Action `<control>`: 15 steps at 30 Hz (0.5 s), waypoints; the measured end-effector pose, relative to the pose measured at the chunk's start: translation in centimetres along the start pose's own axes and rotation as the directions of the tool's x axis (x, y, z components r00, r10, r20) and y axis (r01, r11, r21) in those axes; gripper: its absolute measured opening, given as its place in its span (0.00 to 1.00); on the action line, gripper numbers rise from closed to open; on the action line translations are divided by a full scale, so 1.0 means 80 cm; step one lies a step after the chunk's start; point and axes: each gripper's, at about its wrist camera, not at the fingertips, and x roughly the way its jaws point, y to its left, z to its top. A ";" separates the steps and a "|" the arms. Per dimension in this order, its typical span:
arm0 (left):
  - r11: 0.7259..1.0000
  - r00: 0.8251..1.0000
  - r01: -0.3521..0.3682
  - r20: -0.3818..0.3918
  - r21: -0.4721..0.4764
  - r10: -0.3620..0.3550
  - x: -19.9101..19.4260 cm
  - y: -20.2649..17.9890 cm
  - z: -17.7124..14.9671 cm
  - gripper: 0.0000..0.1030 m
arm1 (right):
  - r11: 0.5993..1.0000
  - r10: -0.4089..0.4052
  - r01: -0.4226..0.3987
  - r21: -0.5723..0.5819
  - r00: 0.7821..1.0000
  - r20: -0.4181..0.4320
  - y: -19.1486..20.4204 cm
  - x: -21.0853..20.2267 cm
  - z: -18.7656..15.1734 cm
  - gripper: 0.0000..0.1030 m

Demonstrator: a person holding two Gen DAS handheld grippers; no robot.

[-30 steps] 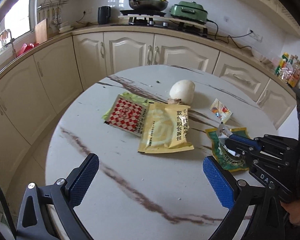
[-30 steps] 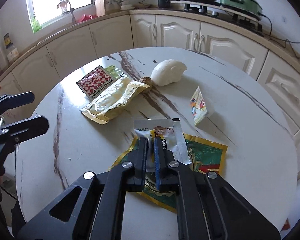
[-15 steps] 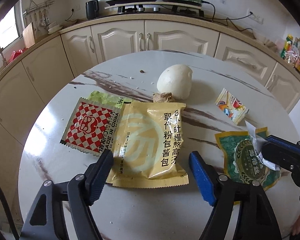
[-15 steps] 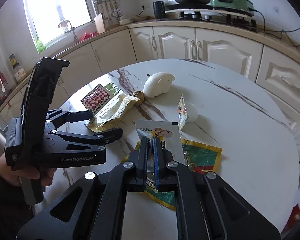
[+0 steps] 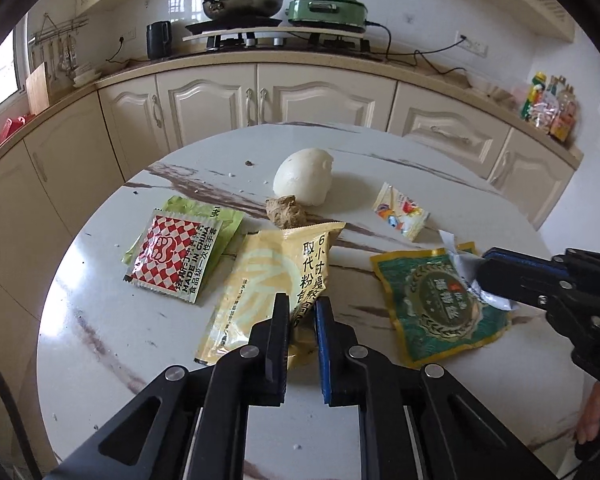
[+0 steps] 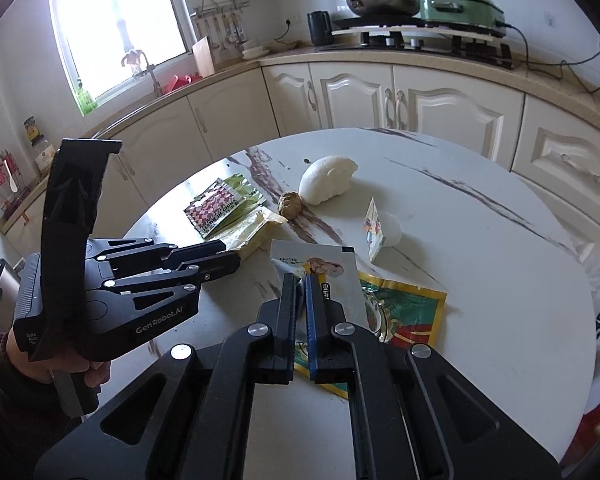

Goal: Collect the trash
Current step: 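Grasp the yellow sauce packet with the left gripper while the right gripper grasps the white packet, then carry both packets over the blue bucket and open both grippers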

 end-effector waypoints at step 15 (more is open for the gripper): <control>0.992 0.985 0.121 0.125 -0.039 -0.116 -0.147 0.019 -0.052 0.06 | 0.999 0.001 0.002 -0.053 0.998 0.056 0.080 -0.067 0.009 0.05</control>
